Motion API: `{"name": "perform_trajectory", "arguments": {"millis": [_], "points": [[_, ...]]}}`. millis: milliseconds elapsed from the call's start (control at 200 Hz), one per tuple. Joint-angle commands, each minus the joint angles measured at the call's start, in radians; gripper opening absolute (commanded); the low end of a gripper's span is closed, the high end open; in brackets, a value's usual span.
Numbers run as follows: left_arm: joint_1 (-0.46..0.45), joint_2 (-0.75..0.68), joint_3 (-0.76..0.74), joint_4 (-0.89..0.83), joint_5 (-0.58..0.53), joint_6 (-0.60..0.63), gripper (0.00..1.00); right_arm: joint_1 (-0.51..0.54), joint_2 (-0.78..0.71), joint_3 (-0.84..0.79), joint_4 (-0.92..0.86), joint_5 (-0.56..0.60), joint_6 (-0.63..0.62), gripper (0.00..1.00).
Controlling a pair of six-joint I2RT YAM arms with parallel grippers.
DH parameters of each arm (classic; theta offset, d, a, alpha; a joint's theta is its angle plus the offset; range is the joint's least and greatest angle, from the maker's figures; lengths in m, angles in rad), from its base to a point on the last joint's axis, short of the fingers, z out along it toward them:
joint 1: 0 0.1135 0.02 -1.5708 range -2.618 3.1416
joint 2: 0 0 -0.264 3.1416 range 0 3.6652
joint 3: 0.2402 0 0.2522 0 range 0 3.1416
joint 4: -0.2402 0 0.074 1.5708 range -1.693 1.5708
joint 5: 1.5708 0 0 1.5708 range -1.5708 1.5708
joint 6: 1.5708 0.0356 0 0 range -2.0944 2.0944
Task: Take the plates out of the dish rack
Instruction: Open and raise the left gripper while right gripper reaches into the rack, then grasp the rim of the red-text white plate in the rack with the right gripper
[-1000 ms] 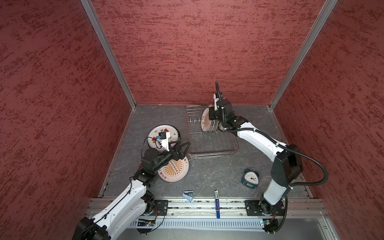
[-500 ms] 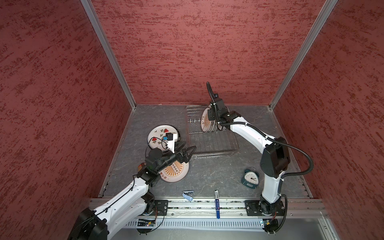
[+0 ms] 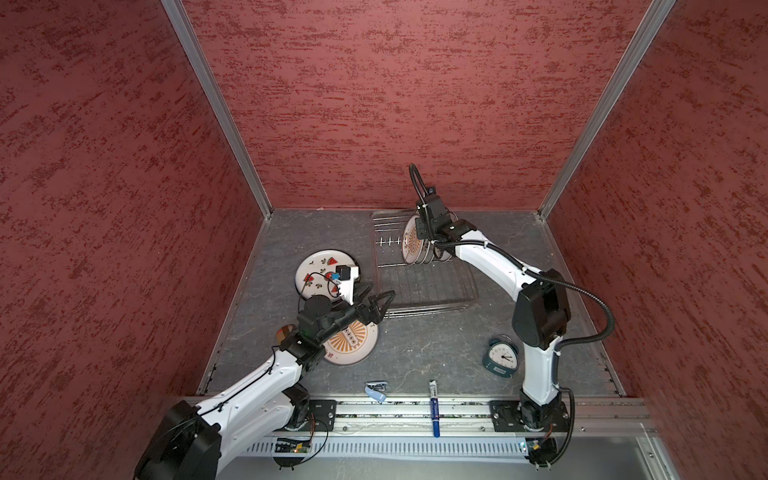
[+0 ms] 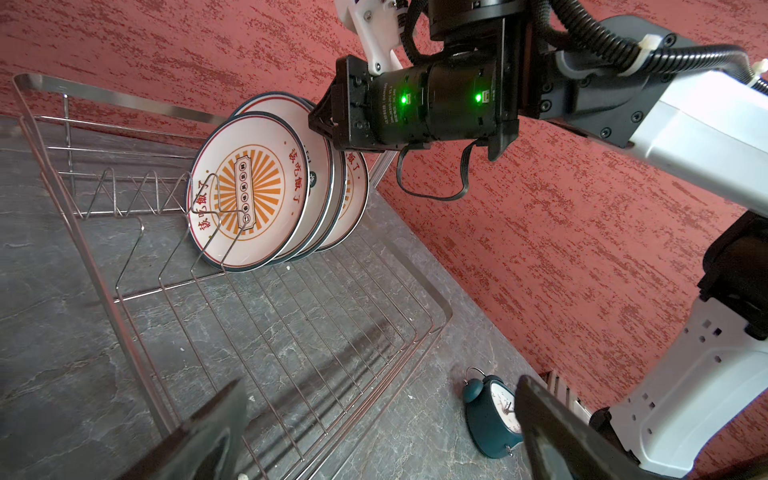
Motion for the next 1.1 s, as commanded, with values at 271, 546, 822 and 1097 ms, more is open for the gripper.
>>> {"name": "perform_trajectory", "arguments": {"millis": [271, 546, 822, 1097], "points": [[-0.006, 0.01, 0.01, 0.039, -0.052, -0.013, 0.99, -0.005, 0.078, 0.074, -0.037, 0.008, -0.009, 0.18], [-0.011, 0.006, 0.0, 0.044, -0.06, -0.029, 0.99, -0.004, 0.073, 0.081, -0.005, 0.032, -0.008, 0.05], [-0.022, 0.009, -0.01, 0.061, -0.075, -0.043, 0.99, 0.012, 0.014, 0.086, 0.045, 0.12, -0.037, 0.02], [-0.042, 0.003, -0.012, 0.043, -0.108, -0.048, 0.99, 0.036, -0.045, 0.077, 0.098, 0.193, -0.073, 0.0]]}}
